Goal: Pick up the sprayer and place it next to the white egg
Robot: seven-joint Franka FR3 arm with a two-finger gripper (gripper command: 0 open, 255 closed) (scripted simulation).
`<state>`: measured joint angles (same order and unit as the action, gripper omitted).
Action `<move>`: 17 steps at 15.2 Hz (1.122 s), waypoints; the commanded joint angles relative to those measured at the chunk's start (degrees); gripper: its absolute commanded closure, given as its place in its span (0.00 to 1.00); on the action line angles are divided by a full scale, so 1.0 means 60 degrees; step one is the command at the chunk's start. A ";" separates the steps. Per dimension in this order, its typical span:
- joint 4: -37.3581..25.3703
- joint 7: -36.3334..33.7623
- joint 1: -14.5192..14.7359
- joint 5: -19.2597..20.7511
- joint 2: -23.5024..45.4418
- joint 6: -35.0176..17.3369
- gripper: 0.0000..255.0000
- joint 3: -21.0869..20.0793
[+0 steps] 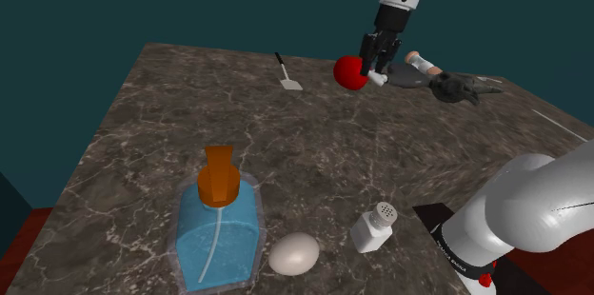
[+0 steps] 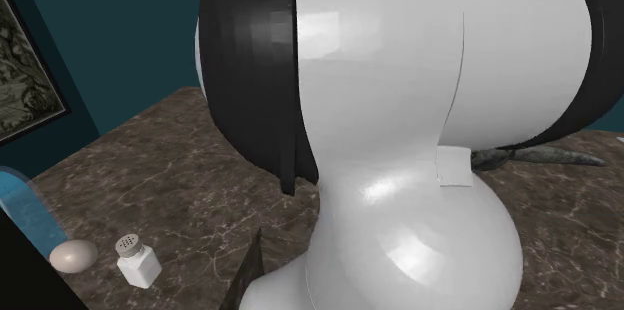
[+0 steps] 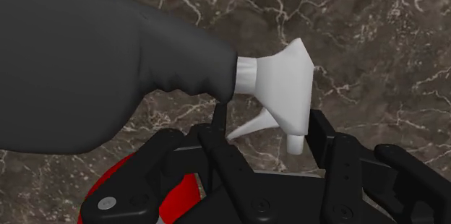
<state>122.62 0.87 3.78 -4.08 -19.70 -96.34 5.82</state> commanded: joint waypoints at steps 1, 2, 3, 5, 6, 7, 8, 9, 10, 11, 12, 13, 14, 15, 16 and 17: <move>0.0350 -0.0408 0.0145 -0.0107 -0.0422 0.0031 1.00 -0.0275; 0.0536 -0.0614 0.0223 -0.0177 -0.0623 0.0027 1.00 -0.0423; 0.0710 -0.0821 0.0303 -0.0253 -0.0816 0.0025 1.00 -0.0574; 0.1028 -0.1237 0.0468 -0.0425 -0.1179 0.0025 1.00 -0.0882; 0.1171 -0.1447 0.0555 -0.0520 -0.1349 0.0026 1.00 -0.1039; 0.1303 -0.1657 0.0644 -0.0620 -0.1509 0.0027 1.00 -0.1199; 0.1425 -0.1869 0.0734 -0.0725 -0.1661 0.0028 1.00 -0.1362; 0.1537 -0.2082 0.0826 -0.0835 -0.1803 0.0030 1.00 -0.1527; 0.1637 -0.2296 0.0919 -0.0950 -0.1936 0.0030 1.00 -0.1695; 0.1728 -0.2511 0.1014 -0.1068 -0.2060 0.0029 1.00 -0.1865; 0.1807 -0.2728 0.1110 -0.1189 -0.2173 0.0027 1.00 -0.2037; 0.1876 -0.2946 0.1206 -0.1314 -0.2276 0.0024 1.00 -0.2213; 0.1934 -0.3165 0.1304 -0.1441 -0.2369 0.0018 1.00 -0.2390; 0.1981 -0.3386 0.1404 -0.1569 -0.2451 0.0010 1.00 -0.2569; 0.2018 -0.3609 0.1504 -0.1698 -0.2521 0.0000 1.00 -0.2749; 0.2044 -0.3832 0.1603 -0.1827 -0.2581 -0.0014 1.00 -0.2931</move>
<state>134.70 -20.67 12.80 -14.24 -34.93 -96.21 -10.64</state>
